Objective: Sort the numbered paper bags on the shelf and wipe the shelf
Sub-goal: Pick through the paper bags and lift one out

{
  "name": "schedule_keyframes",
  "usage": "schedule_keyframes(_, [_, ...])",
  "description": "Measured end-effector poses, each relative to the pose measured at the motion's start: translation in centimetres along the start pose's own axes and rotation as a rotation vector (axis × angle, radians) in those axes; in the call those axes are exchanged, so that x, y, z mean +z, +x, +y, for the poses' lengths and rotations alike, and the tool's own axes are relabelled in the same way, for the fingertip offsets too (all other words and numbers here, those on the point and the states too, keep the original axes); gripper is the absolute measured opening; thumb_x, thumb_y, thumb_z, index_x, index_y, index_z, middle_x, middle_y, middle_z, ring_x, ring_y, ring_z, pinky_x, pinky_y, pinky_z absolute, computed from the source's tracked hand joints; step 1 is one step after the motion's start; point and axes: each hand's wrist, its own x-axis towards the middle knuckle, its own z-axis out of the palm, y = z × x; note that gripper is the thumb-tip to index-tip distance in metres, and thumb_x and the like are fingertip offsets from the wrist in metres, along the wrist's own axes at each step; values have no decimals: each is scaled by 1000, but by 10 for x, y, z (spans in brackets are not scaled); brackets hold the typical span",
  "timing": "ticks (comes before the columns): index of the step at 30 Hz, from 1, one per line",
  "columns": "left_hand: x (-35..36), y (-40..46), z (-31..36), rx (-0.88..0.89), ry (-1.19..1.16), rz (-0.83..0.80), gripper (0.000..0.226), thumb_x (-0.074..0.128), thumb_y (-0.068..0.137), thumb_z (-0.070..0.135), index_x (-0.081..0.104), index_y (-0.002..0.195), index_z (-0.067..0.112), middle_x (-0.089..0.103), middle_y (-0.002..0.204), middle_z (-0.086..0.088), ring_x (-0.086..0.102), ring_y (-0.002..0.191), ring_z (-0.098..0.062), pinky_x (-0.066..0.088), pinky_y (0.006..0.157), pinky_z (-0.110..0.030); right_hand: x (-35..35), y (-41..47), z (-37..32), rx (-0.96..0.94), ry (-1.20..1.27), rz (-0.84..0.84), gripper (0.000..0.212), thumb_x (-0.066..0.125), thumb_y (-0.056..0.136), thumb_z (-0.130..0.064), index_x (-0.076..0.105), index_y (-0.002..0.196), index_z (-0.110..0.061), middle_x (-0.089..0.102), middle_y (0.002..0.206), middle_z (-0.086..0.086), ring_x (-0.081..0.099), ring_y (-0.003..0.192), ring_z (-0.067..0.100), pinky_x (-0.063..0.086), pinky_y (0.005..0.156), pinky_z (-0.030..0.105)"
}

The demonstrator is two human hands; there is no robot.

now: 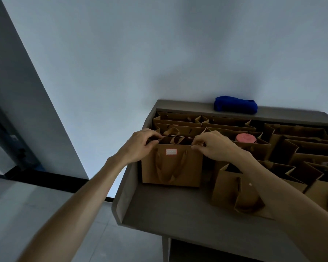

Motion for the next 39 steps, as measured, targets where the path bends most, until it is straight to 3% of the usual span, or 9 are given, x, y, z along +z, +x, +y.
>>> schedule_keyframes(3, [0,6,-3,20,-2,48,23,58,95,17,67,116,16,65,114,0,60,102,-11,40,77,-8,-1,-1,-2,-30,-13,-18,22,56,96,-38,67,110,-25,60,99,-13,56,89,3,49,86,27])
schedule_keyframes(7, [4,12,-1,44,-10,78,22,59,95,18,67,115,20,64,114,4,59,101,-9,47,82,-17,5,-15,-7,-190,-89,-18,23,56,96,-41,68,109,-26,57,93,-16,51,86,-2,31,75,11])
schedule_keyframes(11, [13,16,5,42,-4,14,23,55,97,22,65,117,23,68,109,6,63,96,-7,54,79,-23,8,-27,-7,-282,-124,12,28,54,94,-48,66,111,-29,58,98,-15,40,90,-1,24,72,10])
schedule_keyframes(15, [22,20,11,-12,35,37,23,49,99,28,65,115,26,70,94,8,62,78,-4,47,64,-14,0,-28,-7,-256,5,-1,29,53,95,-46,63,116,-29,62,103,-13,53,90,0,41,78,17])
schedule_keyframes(18, [24,15,15,-29,68,40,25,48,99,33,65,117,28,65,88,16,61,71,-3,41,59,-10,-8,-18,0,-167,190,147,23,55,96,-37,63,115,-27,64,104,-14,61,91,-1,53,79,23])
schedule_keyframes(22, [24,-5,19,3,126,53,24,49,97,36,65,113,30,60,82,22,56,65,2,36,57,-6,-12,7,16,-99,161,239,18,60,94,-32,66,110,-25,64,107,-10,60,97,3,53,86,28])
schedule_keyframes(29, [25,-31,25,50,206,205,17,57,93,37,71,100,32,46,68,28,42,51,8,23,54,-5,-10,39,16,-59,-47,49,21,60,94,-34,66,112,-23,65,109,-2,53,93,5,45,85,28])
schedule_keyframes(34, [27,-31,22,60,212,218,25,49,95,37,64,113,29,68,92,17,57,71,2,31,62,-2,-5,39,8,-69,-46,-33,15,60,95,-29,67,106,-21,63,103,-6,56,94,6,50,88,31])
schedule_keyframes(39, [32,-23,22,46,332,170,42,37,94,35,55,130,25,60,128,9,63,94,-10,37,66,-8,-2,22,3,-183,-75,-112,18,61,94,-26,65,111,-21,58,113,-3,47,97,4,38,76,20])
